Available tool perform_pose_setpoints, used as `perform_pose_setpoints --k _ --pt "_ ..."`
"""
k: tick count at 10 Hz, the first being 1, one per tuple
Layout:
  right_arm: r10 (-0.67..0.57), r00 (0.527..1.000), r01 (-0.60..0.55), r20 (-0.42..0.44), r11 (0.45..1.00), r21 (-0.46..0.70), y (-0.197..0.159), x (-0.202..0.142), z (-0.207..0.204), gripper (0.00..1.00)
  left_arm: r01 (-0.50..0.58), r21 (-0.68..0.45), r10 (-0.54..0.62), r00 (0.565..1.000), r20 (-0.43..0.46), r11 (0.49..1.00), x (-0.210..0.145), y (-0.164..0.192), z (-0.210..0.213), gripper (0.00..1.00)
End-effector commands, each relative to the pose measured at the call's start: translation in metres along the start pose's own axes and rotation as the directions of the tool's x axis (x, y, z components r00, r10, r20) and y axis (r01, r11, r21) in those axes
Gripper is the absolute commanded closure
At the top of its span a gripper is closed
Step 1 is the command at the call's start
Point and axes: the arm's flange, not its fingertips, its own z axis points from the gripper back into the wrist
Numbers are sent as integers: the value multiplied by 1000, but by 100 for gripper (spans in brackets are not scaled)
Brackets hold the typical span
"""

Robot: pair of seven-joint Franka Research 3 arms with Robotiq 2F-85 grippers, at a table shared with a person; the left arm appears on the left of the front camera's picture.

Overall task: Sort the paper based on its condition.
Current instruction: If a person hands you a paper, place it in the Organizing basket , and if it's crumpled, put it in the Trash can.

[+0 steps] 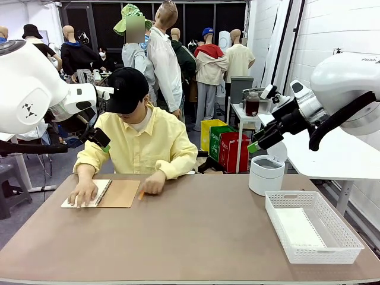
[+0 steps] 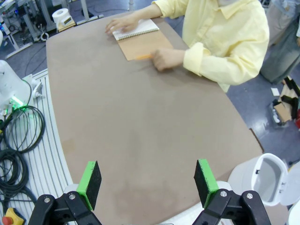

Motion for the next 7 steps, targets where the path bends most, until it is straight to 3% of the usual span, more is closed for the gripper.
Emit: perform_pose_setpoints --k 1,7 --pt "0 1000 -1 15 1000 9 0 0 -1 0 -1 -4 1 1000 -5 1000 0 0 1 0" --pt "0 1000 -1 15 1000 9 0 0 -1 0 -1 -4 1 1000 -5 1000 0 0 1 0"
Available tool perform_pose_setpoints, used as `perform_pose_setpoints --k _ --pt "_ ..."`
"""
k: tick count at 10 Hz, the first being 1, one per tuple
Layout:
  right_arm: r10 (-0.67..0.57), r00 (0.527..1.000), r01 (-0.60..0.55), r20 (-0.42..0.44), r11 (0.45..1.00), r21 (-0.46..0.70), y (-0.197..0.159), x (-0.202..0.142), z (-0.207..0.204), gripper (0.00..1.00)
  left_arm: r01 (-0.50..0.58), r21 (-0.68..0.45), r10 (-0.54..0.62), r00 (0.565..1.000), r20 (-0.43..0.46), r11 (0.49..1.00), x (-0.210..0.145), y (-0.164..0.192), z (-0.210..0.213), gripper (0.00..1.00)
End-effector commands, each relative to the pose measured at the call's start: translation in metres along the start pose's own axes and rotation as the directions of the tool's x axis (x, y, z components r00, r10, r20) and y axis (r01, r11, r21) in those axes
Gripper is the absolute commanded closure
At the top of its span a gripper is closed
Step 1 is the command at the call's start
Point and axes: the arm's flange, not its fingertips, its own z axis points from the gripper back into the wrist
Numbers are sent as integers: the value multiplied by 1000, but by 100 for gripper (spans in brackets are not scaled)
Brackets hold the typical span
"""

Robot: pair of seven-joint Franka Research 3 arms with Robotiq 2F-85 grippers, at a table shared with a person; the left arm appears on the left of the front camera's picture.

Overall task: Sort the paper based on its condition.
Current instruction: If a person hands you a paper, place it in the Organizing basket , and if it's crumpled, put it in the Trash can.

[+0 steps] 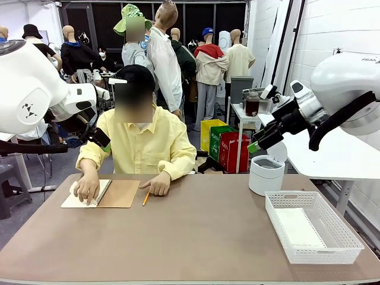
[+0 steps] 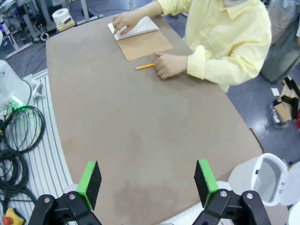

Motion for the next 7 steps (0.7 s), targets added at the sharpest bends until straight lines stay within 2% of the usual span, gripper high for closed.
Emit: perform_pose_setpoints --k 1,7 --pt "0 1000 -1 15 1000 9 0 0 -1 0 -1 -4 1 1000 -5 1000 0 0 1 0" --pt "0 1000 -1 15 1000 9 0 0 -1 0 -1 -4 1 1000 -5 1000 0 0 1 0"
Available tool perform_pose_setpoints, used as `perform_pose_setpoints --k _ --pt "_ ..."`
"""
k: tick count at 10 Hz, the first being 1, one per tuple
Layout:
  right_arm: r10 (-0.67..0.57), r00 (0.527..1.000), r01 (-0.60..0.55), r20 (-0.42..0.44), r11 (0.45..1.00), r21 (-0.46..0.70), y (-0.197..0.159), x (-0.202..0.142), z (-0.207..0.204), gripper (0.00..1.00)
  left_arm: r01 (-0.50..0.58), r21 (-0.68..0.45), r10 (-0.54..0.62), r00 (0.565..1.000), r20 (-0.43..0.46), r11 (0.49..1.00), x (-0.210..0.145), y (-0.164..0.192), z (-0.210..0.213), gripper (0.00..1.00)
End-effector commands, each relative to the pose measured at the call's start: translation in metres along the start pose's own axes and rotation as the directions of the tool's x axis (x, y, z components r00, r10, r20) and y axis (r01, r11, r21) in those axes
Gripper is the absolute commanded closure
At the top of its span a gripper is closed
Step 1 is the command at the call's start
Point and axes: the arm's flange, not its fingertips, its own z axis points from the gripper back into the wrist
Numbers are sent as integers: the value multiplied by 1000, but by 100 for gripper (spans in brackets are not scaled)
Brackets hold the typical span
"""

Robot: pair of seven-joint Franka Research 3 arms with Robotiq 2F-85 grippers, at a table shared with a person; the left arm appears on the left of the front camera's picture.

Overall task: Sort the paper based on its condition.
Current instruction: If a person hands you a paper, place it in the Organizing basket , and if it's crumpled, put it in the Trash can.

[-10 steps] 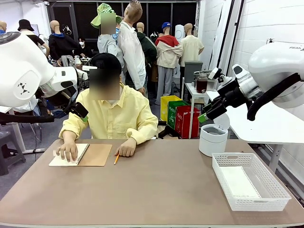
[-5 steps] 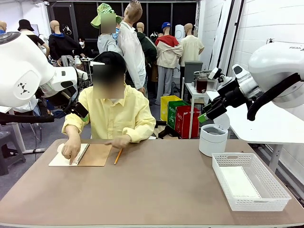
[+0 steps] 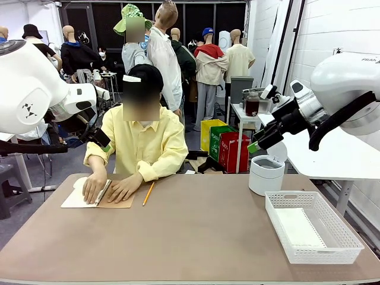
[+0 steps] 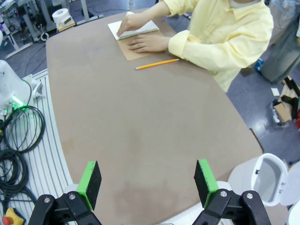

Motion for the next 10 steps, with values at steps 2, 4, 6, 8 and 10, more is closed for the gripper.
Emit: perform_pose_setpoints --k 2,4,6,8,10 --pt "0 1000 -1 15 1000 9 0 0 -1 0 -1 -4 1 1000 -5 1000 0 0 1 0" --pt "0 1000 -1 15 1000 9 0 0 -1 0 -1 -4 1 1000 -5 1000 0 0 1 0" --pt "0 1000 -1 15 1000 9 0 0 -1 0 -1 -4 1 1000 -5 1000 0 0 1 0" --pt "0 1000 -1 15 1000 9 0 0 -1 0 -1 -4 1 1000 -5 1000 0 0 1 0" --pt "0 1000 -1 15 1000 9 0 0 -1 0 -1 -4 1 1000 -5 1000 0 0 1 0"
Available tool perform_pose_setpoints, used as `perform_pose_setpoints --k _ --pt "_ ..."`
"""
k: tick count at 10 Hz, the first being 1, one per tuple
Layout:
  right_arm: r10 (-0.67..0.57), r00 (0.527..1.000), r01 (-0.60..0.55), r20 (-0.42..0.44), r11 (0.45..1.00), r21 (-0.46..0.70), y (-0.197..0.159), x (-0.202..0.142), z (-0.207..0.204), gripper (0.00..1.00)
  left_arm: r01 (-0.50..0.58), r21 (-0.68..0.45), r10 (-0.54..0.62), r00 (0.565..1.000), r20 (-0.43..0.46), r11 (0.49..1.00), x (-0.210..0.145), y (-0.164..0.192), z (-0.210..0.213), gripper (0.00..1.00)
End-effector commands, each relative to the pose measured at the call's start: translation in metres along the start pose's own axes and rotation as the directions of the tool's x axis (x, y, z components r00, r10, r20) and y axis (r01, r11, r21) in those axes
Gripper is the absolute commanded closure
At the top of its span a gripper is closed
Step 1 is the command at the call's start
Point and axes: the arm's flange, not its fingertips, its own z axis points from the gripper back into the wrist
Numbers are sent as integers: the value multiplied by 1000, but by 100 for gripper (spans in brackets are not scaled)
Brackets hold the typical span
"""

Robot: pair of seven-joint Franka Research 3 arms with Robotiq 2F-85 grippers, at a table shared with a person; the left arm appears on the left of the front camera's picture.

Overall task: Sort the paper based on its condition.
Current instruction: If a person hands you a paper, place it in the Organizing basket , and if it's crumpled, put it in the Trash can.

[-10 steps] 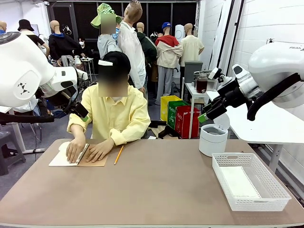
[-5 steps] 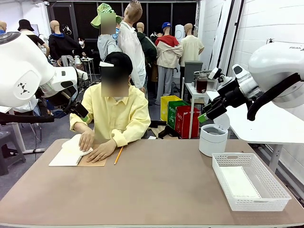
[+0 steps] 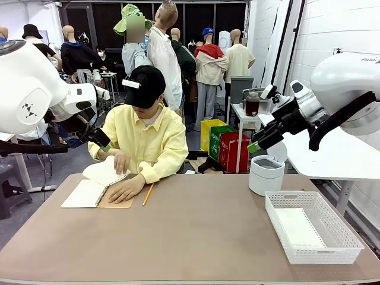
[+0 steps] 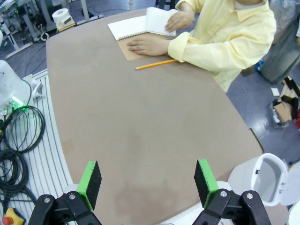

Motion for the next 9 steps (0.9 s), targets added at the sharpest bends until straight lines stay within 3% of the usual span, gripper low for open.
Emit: perform_pose_setpoints --k 1,9 --pt "0 1000 0 15 1000 9 0 0 -1 0 -1 -4 1 1000 -5 1000 0 0 1 0" --pt "0 1000 0 15 1000 9 0 0 -1 0 -1 -4 1 1000 -5 1000 0 0 1 0"
